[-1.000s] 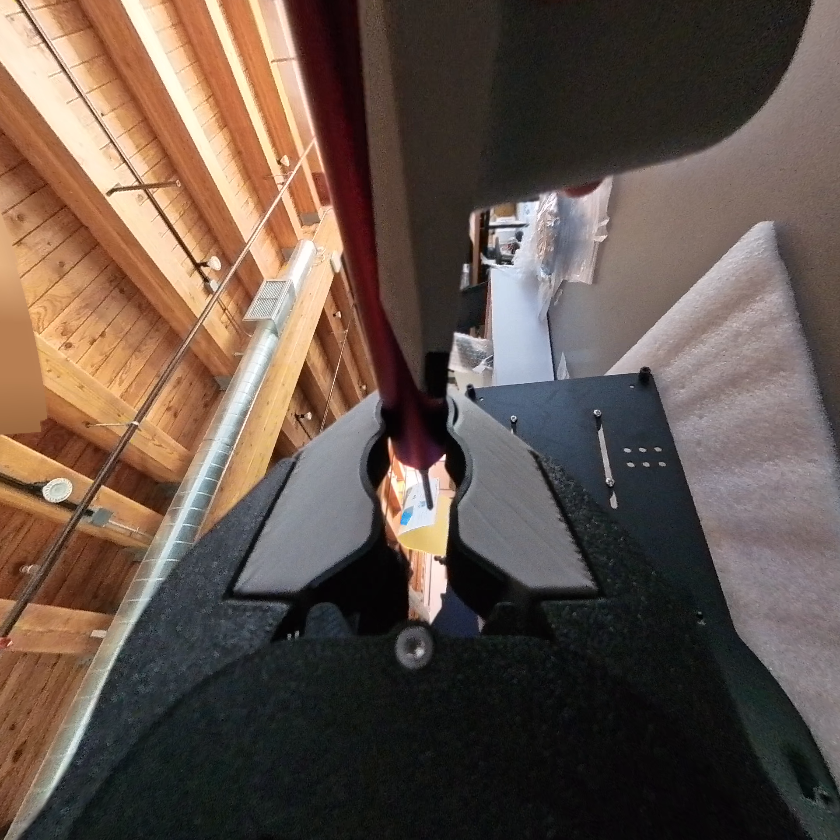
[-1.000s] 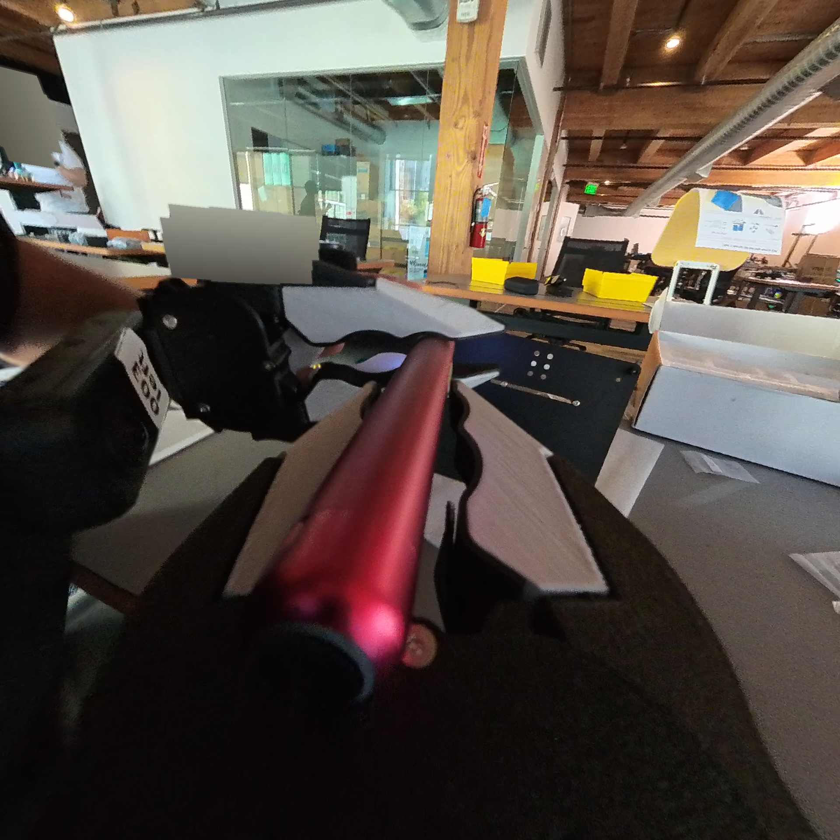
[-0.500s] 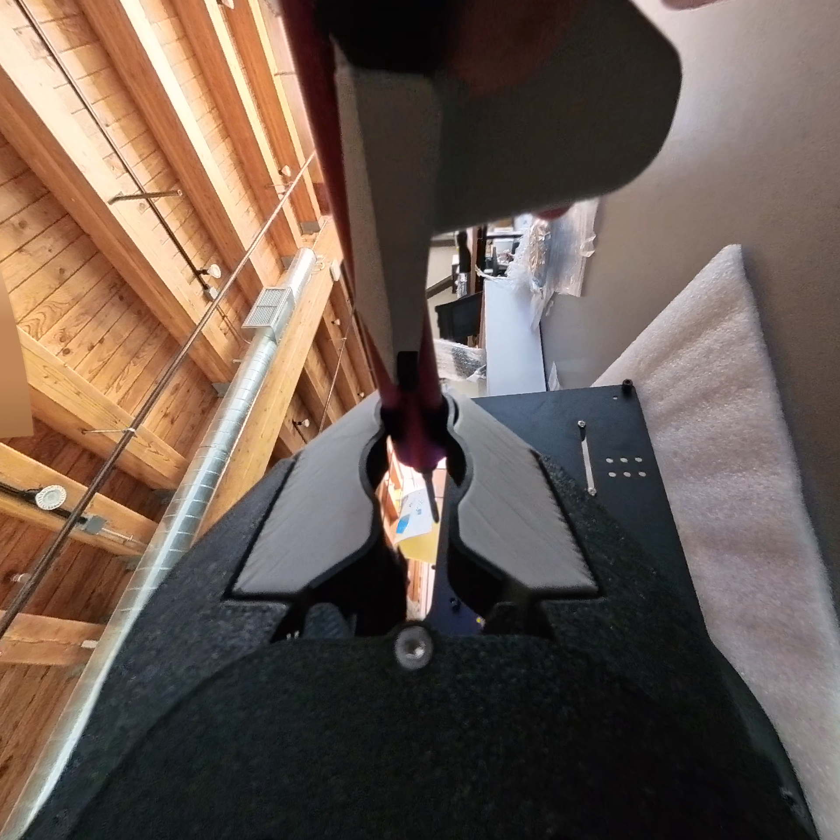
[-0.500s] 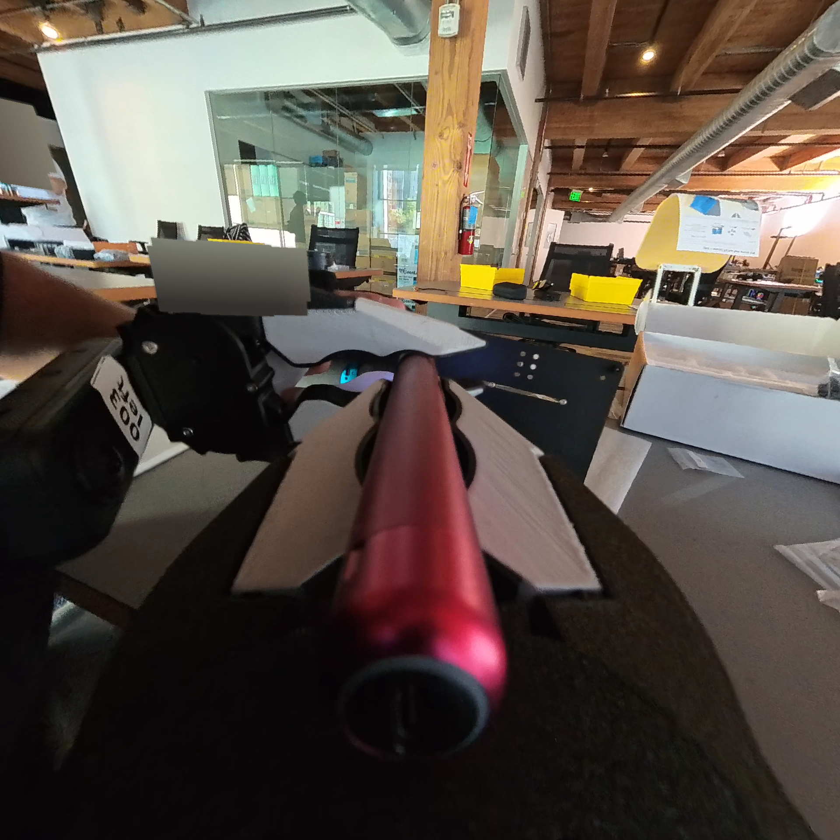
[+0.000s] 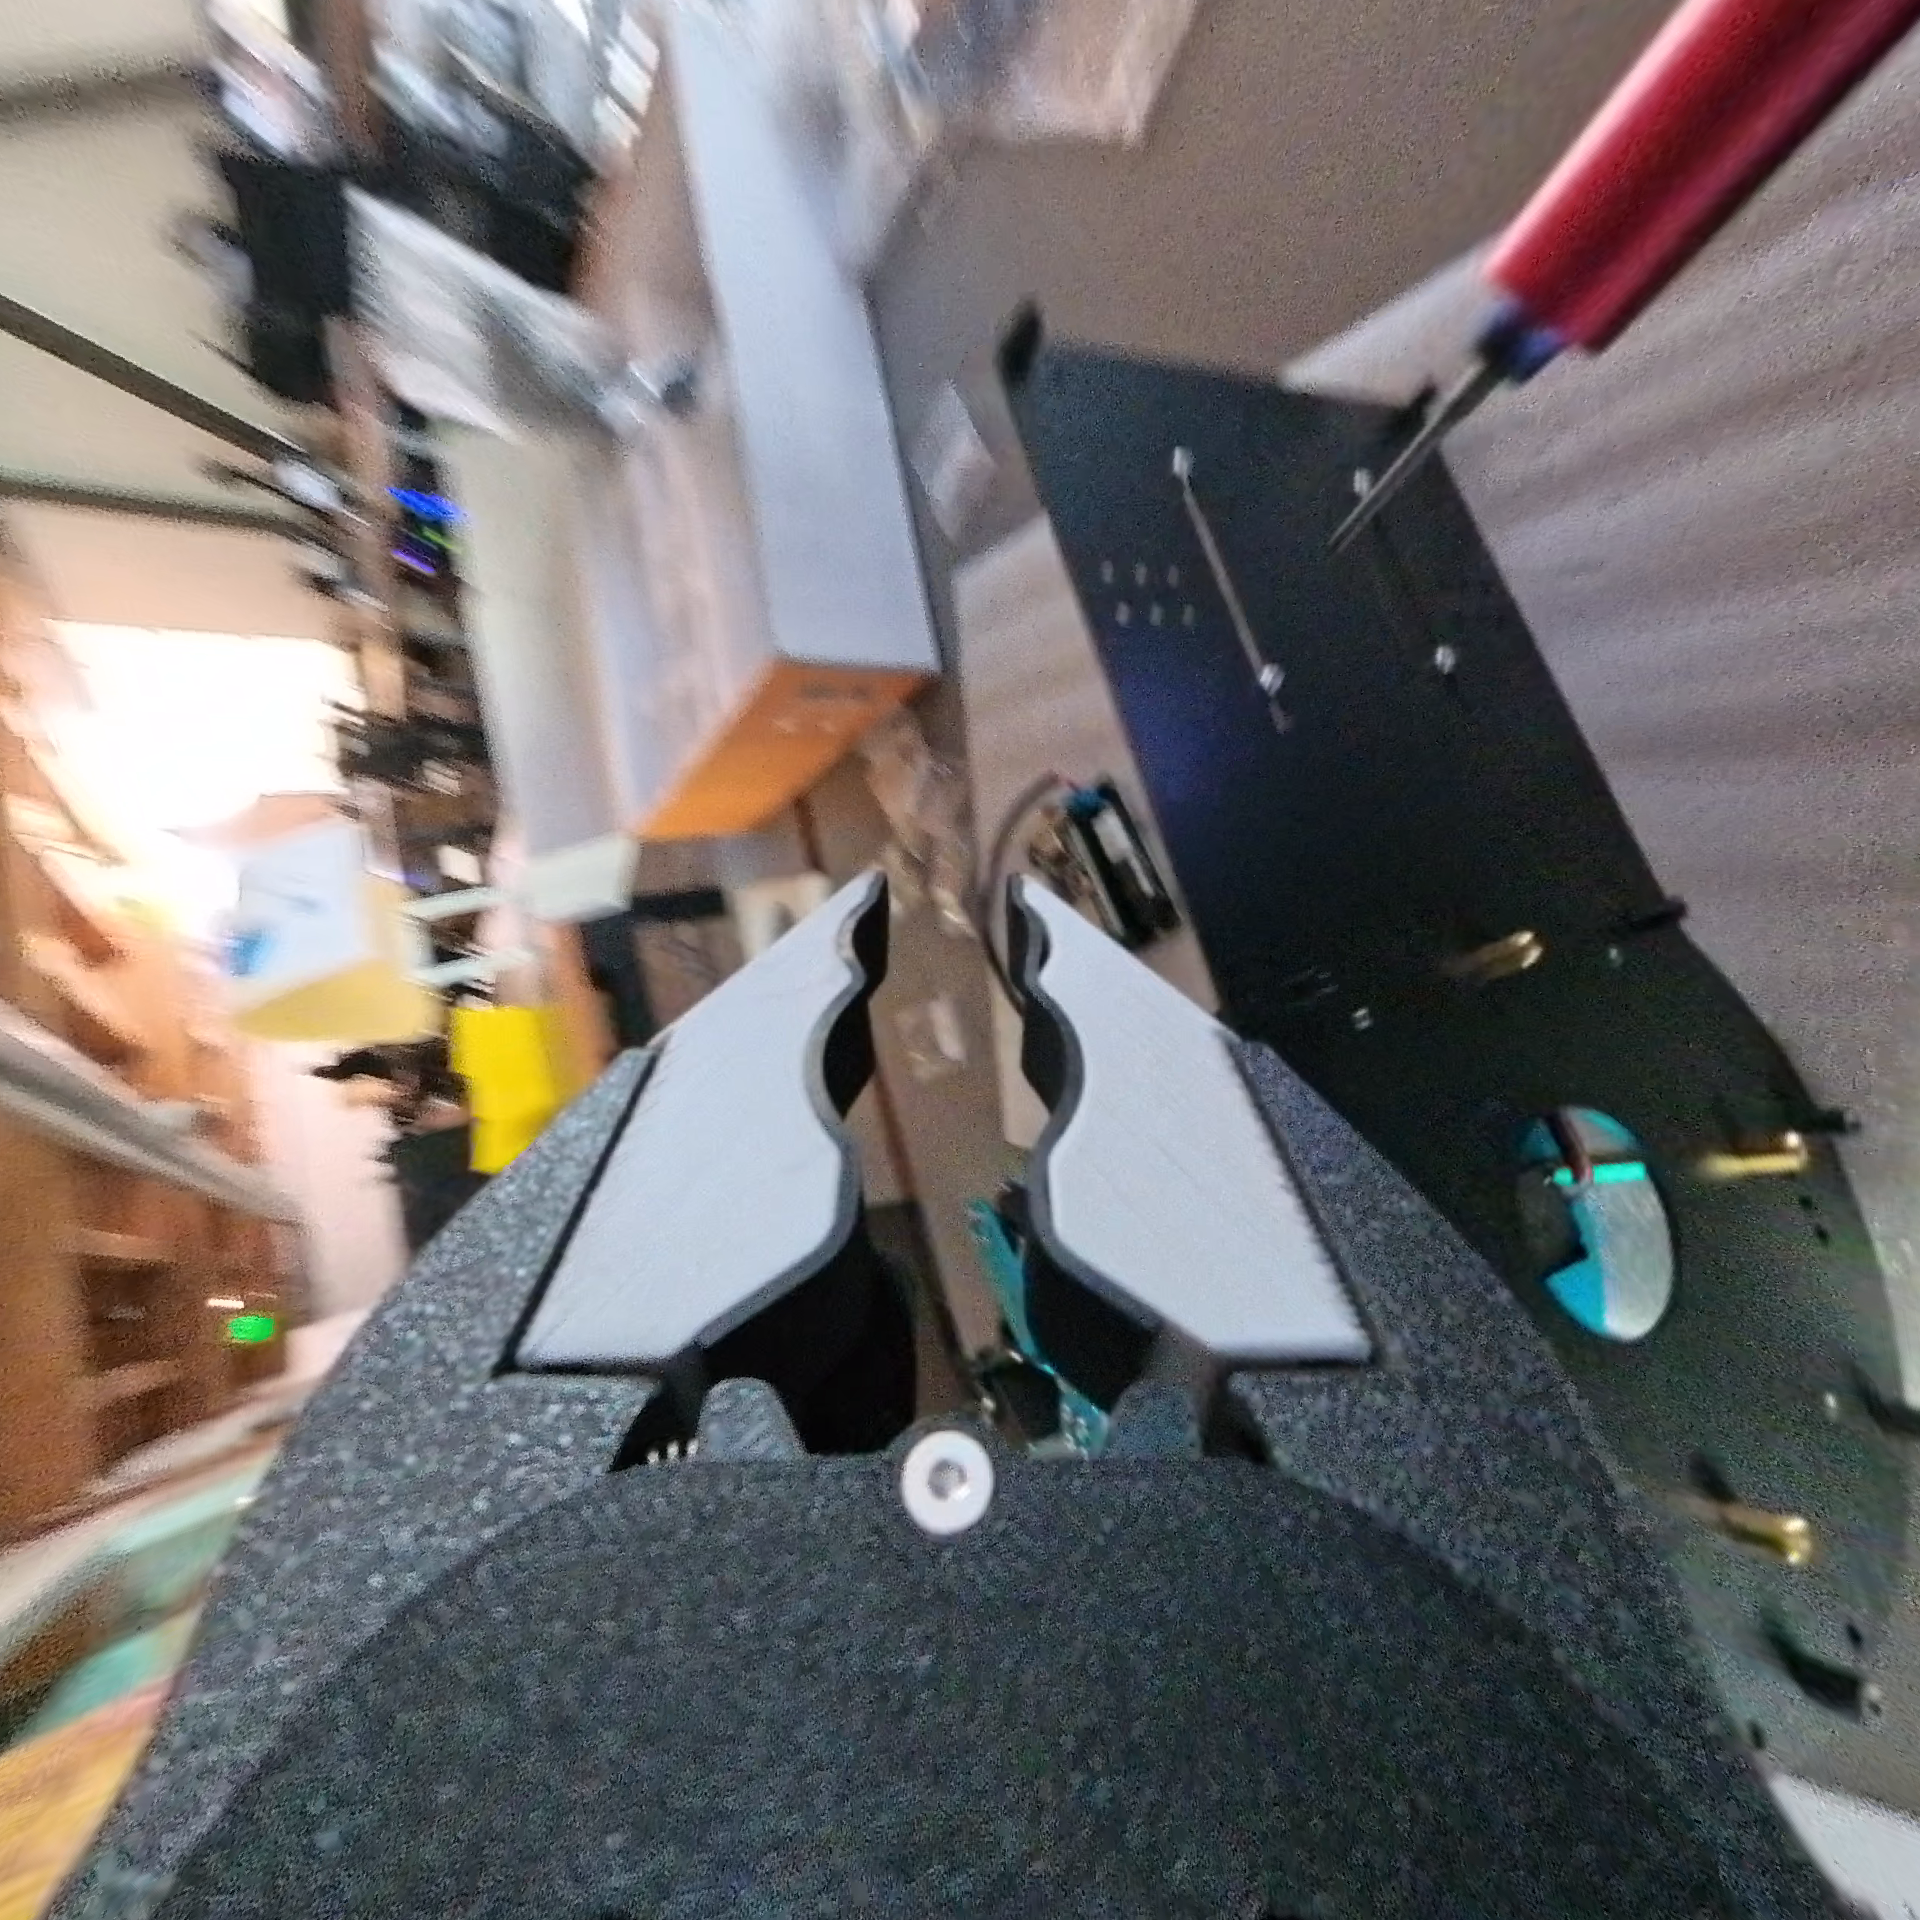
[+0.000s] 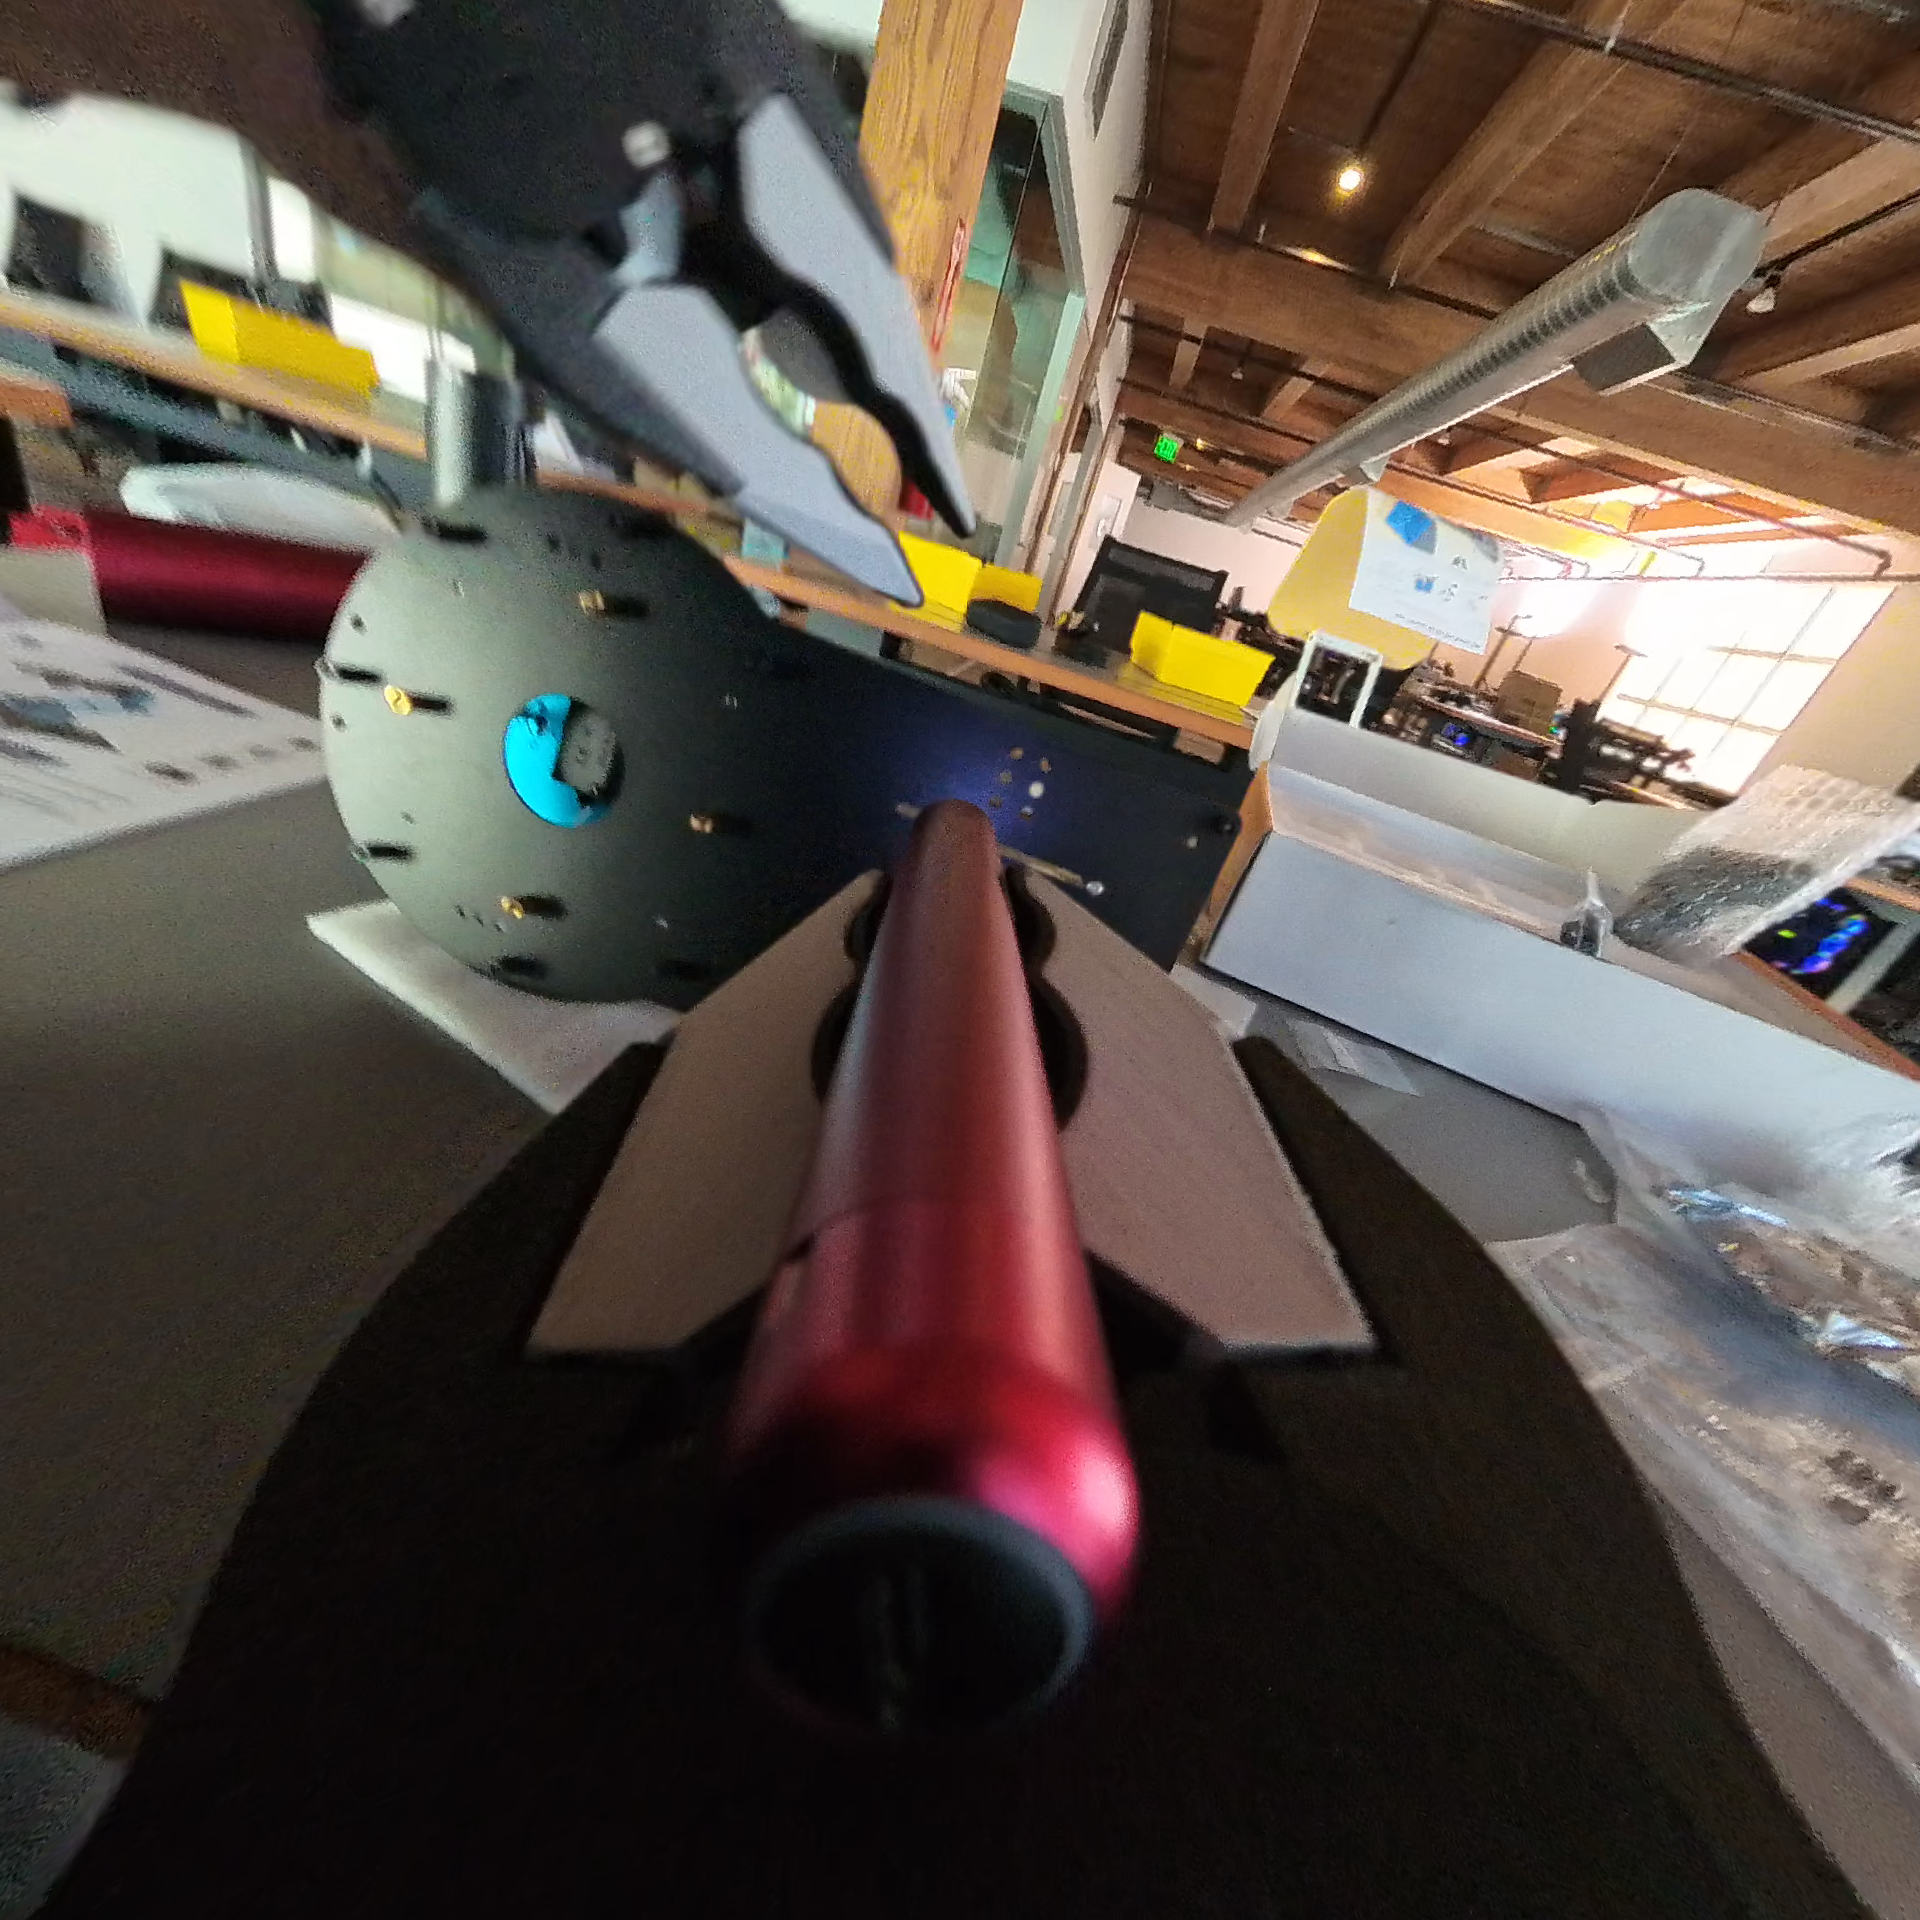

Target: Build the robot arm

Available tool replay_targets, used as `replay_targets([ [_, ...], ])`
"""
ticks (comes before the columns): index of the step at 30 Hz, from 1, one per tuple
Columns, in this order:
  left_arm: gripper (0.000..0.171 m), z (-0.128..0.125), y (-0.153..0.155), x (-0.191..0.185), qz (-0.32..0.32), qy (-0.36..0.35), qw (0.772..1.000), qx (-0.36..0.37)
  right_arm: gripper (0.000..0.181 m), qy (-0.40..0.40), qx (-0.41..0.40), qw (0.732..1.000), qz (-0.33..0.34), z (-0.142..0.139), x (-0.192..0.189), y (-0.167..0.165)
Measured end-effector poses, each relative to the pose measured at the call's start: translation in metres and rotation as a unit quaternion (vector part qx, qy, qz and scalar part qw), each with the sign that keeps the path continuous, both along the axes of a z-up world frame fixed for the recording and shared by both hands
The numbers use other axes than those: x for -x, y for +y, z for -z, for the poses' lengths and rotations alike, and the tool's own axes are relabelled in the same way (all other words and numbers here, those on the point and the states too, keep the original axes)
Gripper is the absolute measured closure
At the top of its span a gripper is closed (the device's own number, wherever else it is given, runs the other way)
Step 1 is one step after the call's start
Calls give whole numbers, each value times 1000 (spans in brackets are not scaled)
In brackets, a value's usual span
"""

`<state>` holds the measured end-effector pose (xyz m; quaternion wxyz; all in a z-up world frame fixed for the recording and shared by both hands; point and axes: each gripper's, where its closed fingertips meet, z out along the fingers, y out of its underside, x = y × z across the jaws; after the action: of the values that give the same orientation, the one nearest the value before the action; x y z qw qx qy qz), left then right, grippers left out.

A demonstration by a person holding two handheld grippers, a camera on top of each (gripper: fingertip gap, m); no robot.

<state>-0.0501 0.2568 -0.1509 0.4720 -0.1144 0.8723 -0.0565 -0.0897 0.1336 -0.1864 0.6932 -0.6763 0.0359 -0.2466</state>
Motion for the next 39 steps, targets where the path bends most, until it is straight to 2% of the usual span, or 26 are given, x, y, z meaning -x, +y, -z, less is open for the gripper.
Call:
replay_targets([
  [2, 150, 19, 15, -14, -26, 88, 995, 32, 160, -16, 30, 999, 8, 8, -4, 9],
  [4, 153, 38, 15, -19, -30, 184, 979, 85, 160, -19, 39, 999, 5, 9, -3, 14],
  [7, 151, 55, 4, -17, 2, 311, 941, 135, 160, -26, 39, 999, -4, 4, -2, 19],
  [8, 148, 57, 2, -18, 26, 324, 937, 129, 160, -33, 36, 999, -4, 2, -2, 19],
  [11, 148, 66, 2, -17, 86, 337, 935, 71, 160, -24, 46, 999, -6, 3, -7, 24],
  [16, 148, 79, 0, -6, 140, 365, 920, 22, 160, -26, 53, 998, -11, 7, -9, 25],
  [22, 148, 89, -4, -6, 163, 362, 918, 20, 160, -29, 40, 999, -11, 3, -8, 23],
  [39, 149, 86, -6, -21, 179, 332, 926, 0, 159, -21, 51, 998, -15, 8, -7, 27],
])
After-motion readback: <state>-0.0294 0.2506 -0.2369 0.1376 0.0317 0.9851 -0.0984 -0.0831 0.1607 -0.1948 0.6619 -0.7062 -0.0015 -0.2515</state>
